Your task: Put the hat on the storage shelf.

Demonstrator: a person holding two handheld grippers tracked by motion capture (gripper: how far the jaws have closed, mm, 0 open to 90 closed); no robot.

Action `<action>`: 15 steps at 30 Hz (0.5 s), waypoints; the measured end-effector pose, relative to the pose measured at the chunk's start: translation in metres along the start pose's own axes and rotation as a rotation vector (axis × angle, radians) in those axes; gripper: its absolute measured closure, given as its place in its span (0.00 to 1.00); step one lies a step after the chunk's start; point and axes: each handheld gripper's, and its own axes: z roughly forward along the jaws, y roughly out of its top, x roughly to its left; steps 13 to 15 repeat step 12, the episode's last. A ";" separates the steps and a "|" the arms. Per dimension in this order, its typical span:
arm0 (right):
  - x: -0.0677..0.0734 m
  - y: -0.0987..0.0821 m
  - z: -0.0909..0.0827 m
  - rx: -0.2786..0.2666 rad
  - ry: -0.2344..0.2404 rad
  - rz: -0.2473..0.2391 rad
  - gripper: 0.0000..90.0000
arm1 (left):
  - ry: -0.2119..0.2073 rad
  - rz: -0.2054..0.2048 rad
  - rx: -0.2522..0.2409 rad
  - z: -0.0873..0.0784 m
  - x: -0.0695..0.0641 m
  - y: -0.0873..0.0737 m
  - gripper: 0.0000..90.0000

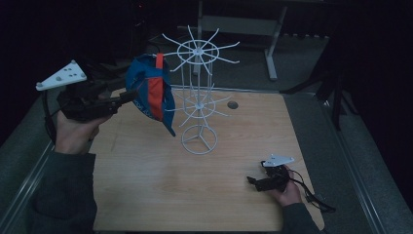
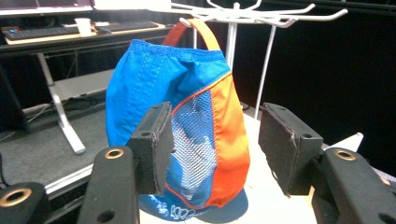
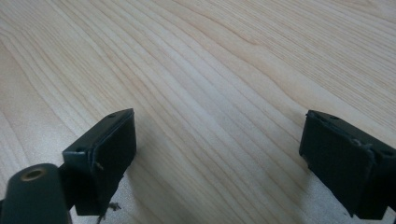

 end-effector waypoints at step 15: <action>0.000 0.000 0.000 0.001 0.000 0.000 0.12 | 0.066 -0.025 -0.013 -0.007 0.005 0.000 0.49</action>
